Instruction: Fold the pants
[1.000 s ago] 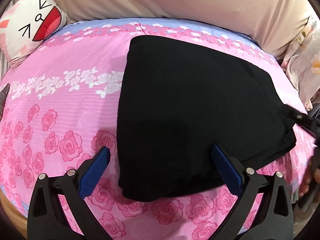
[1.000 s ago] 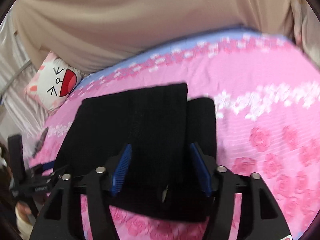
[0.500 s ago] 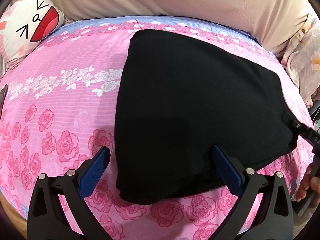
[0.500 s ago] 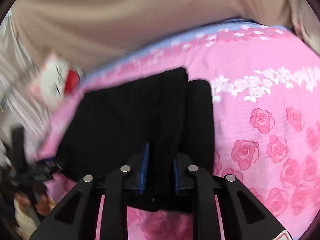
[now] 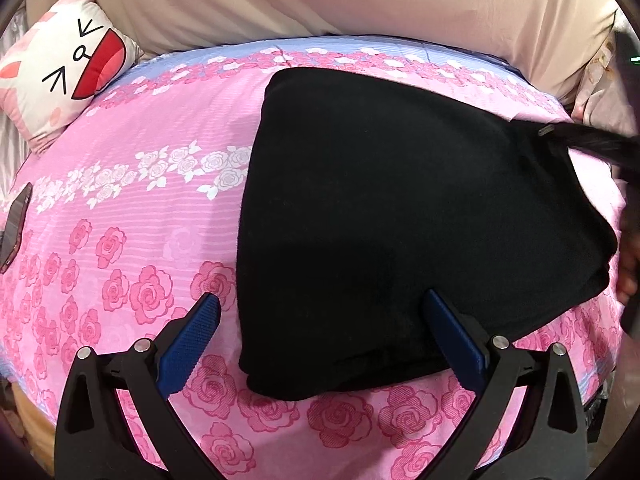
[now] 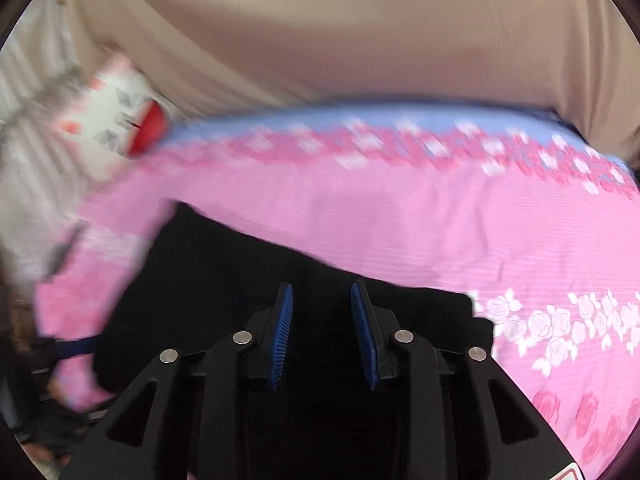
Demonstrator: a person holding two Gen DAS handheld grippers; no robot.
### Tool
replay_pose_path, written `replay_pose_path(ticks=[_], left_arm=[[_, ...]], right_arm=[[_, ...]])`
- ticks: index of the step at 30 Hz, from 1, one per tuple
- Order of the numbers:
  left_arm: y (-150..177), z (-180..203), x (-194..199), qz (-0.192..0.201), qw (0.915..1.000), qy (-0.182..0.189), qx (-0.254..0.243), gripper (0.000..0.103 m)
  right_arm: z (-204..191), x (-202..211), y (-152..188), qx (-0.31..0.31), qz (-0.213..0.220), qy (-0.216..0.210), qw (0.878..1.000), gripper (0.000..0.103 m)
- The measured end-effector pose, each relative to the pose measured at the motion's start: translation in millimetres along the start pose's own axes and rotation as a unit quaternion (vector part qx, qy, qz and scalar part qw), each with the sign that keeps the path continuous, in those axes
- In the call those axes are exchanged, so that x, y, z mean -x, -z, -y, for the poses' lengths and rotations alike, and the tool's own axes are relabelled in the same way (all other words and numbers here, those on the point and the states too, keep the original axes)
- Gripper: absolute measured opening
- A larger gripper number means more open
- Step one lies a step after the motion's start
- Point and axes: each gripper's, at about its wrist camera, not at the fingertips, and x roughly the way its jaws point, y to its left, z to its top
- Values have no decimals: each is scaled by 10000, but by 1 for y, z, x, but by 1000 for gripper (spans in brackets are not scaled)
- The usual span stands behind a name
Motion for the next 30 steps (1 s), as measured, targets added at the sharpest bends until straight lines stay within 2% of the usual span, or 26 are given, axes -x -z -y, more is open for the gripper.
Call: replay_pose_path(ticks=[1, 4, 7, 8, 9, 14, 17, 18, 20, 22, 24, 26, 27, 29, 30], left_arm=[[0, 0, 0, 1, 10000, 21, -3, 98], [0, 2, 0, 7, 10000, -21, -36, 98], [1, 2, 1, 31, 10000, -40, -66, 98], [2, 2, 0, 34, 10000, -31, -64, 98], [2, 2, 0, 32, 10000, -19, -51, 98], [1, 2, 0, 45, 10000, -3, -21, 98], [3, -2, 5, 135, 9999, 87, 33, 98], [4, -6, 10, 169, 9996, 194, 81, 98], [5, -19, 20, 172, 9956, 851, 343, 98], [3, -41, 23, 96, 9843, 1558, 822, 98], [1, -60, 14, -69, 9749, 1849, 1238, 98], [0, -76, 1, -233, 9663, 2018, 1584, 98], [0, -82, -6, -316, 9615, 2139, 1694, 98], [-2, -86, -10, -246, 9546, 2400, 1746, 98], [-3, -85, -13, -290, 9526, 2487, 1728, 98]], right_arm=[[9, -12, 2, -86, -69, 95, 9999, 21], [21, -7, 9, -499, 106, -140, 9986, 24], [19, 26, 23, -660, 361, -111, 9971, 43], [17, 41, 32, -694, 480, -208, 9962, 53], [18, 55, 42, -738, 598, -242, 9952, 59], [30, 85, 76, -845, 670, 330, 9936, 61], [46, 96, 92, -1115, 645, 212, 9914, 61], [52, 99, 97, -1221, 630, 92, 9905, 61], [66, 102, 107, -1486, 565, -274, 9869, 65], [78, 100, 116, -1750, 432, -562, 9820, 72], [87, 95, 124, -1995, 303, -757, 9765, 73], [93, 86, 131, -2214, 153, -1147, 9683, 75], [94, 80, 133, -2322, 75, -1338, 9634, 78], [94, 67, 136, -2492, -83, -1618, 9548, 81], [91, 67, 135, -2439, 29, -1633, 9559, 87]])
